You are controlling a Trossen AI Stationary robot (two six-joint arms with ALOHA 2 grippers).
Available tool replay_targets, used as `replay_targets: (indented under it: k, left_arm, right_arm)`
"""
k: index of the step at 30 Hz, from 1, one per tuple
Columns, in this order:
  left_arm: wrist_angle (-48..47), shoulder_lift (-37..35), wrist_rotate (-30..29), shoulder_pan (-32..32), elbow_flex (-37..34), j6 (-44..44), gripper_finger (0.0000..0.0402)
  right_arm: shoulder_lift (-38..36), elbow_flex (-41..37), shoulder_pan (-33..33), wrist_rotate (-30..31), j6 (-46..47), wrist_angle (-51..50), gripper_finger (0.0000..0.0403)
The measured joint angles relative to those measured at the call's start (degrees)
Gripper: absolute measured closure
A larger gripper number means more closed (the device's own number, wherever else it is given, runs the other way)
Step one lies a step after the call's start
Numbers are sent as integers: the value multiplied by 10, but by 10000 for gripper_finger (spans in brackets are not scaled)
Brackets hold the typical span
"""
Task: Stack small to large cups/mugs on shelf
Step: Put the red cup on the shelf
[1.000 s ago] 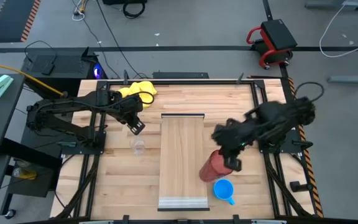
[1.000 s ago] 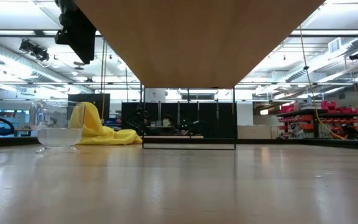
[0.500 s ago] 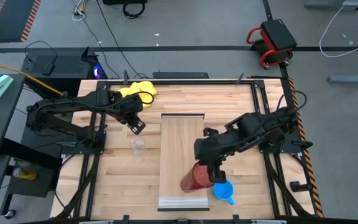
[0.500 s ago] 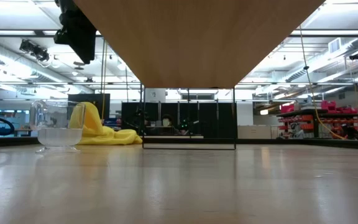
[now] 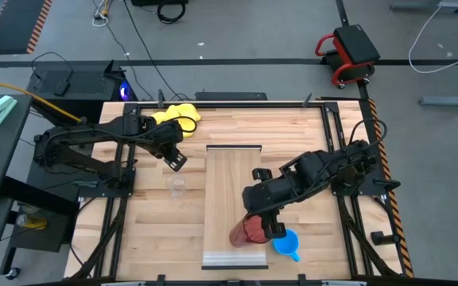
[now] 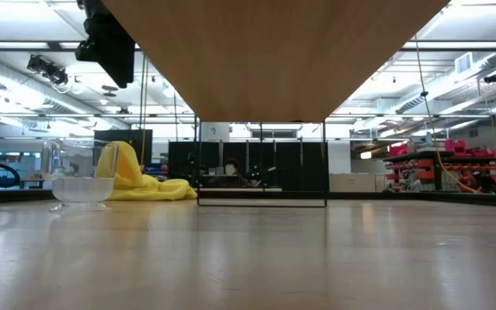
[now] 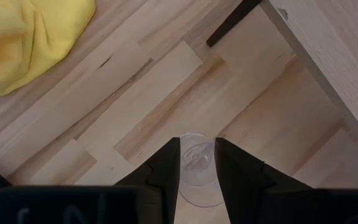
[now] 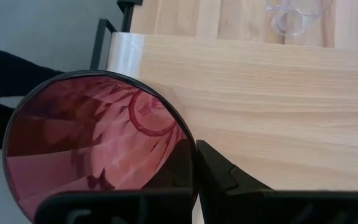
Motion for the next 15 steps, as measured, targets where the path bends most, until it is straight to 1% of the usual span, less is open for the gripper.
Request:
replay_targets:
  k: [9, 15]
  left_arm:
    - [17, 0, 0, 0, 0, 0, 294]
    - [26, 1, 0, 0, 0, 0, 294]
  right_arm:
    - [0, 0, 6, -10, -25, -6, 397]
    - [13, 0, 12, -18, -27, -7, 397]
